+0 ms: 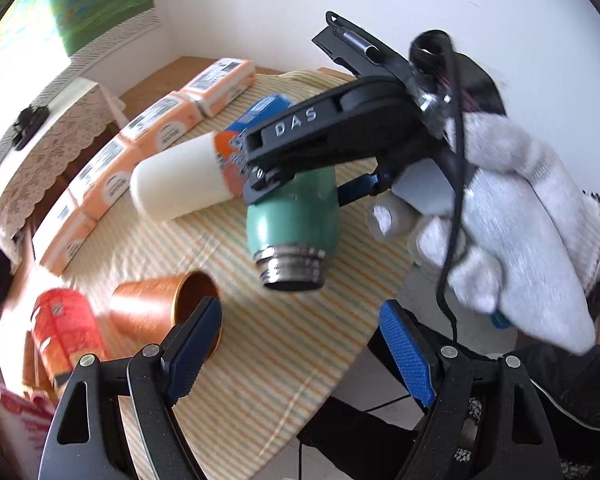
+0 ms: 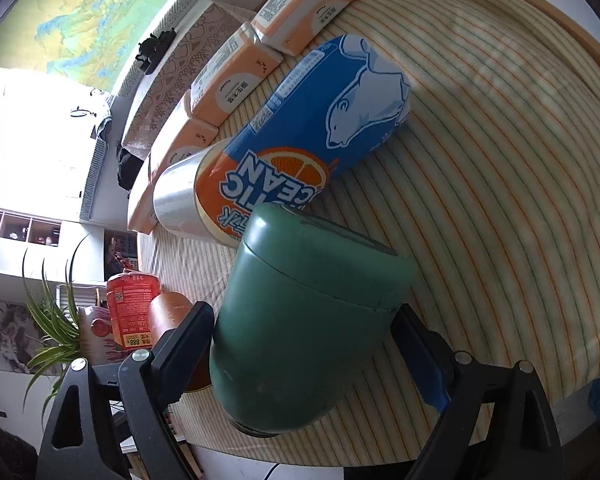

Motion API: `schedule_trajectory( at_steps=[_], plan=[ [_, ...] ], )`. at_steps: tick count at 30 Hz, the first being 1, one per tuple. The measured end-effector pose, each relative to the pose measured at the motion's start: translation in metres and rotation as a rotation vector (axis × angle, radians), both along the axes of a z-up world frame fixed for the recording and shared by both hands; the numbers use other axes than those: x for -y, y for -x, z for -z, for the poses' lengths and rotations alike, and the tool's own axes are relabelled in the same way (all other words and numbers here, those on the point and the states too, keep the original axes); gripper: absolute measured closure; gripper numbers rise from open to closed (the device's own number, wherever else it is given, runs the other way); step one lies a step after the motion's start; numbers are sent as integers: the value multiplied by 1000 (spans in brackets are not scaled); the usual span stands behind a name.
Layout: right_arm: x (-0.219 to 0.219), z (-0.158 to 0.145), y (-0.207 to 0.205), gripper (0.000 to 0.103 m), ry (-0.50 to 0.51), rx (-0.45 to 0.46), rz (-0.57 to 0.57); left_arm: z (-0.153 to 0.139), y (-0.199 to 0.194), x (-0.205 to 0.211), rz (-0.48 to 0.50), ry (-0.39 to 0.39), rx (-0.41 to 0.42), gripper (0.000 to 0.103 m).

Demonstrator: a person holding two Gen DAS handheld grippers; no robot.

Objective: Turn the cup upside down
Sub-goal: 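Close the right gripper on the thermos while the left gripper opens and releases it, then rotate the held thermos with the right gripper until its lid points up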

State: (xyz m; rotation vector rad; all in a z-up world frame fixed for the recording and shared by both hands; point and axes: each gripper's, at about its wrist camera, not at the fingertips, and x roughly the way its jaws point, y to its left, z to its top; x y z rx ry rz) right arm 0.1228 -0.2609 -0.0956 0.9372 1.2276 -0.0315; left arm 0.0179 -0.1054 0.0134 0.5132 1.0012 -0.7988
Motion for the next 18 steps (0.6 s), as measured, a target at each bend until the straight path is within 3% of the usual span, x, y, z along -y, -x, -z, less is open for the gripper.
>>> schedule_trajectory(
  at_steps=[10, 18],
  plan=[
    [-11, -5, 1, 23, 78, 47, -50, -12, 29, -69, -115, 91, 30, 19],
    [-28, -17, 15, 24, 262, 226, -177, -17, 40, -102, -196, 181, 31, 19]
  ],
)
